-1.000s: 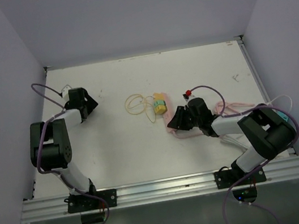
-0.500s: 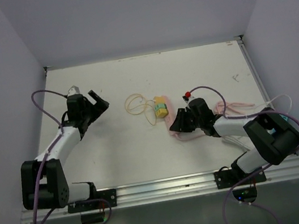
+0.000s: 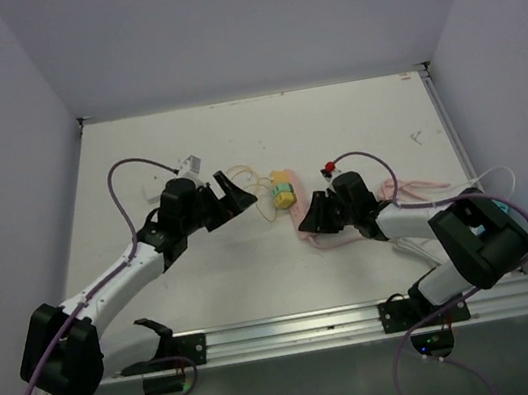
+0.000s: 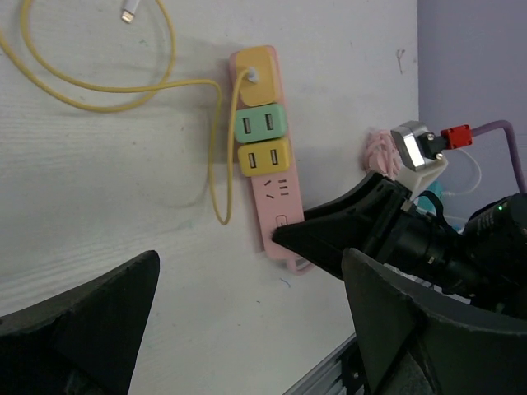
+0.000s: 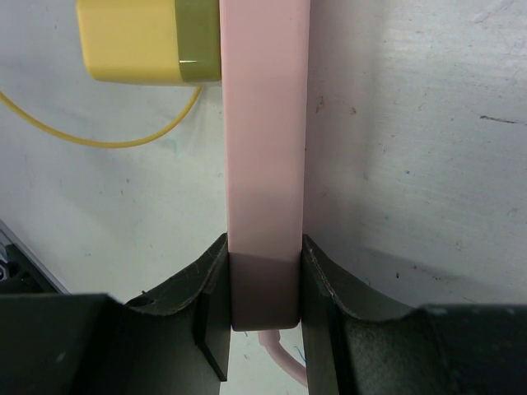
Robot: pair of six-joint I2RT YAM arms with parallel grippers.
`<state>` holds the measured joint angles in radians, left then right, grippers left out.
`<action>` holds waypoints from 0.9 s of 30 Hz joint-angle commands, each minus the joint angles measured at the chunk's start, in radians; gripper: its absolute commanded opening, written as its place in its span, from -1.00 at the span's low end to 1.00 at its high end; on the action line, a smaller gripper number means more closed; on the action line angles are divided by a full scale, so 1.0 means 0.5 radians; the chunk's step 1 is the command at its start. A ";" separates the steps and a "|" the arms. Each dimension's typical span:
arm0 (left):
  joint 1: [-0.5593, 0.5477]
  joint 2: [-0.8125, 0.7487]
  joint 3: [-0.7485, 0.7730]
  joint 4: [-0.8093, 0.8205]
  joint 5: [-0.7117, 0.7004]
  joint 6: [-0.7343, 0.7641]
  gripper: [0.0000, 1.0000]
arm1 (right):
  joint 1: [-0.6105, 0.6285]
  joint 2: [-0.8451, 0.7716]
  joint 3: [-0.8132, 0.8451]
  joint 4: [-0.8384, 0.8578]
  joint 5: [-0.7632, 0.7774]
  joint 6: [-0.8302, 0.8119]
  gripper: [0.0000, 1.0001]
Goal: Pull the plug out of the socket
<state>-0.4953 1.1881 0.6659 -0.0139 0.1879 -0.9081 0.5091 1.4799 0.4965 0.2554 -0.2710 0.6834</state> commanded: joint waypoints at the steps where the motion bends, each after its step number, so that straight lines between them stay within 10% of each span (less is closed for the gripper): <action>1: -0.132 0.050 0.180 0.190 -0.035 -0.086 0.90 | 0.007 0.145 -0.082 -0.400 0.057 -0.084 -1.00; 27: -0.353 0.980 0.488 0.405 -0.308 -0.144 0.67 | 0.007 0.286 -0.057 -0.324 -0.029 -0.091 -1.00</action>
<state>-0.6930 1.6566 0.8955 0.1047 0.0505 -0.9684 0.5045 1.5459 0.5220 0.3073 -0.3328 0.6834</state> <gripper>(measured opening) 0.838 0.355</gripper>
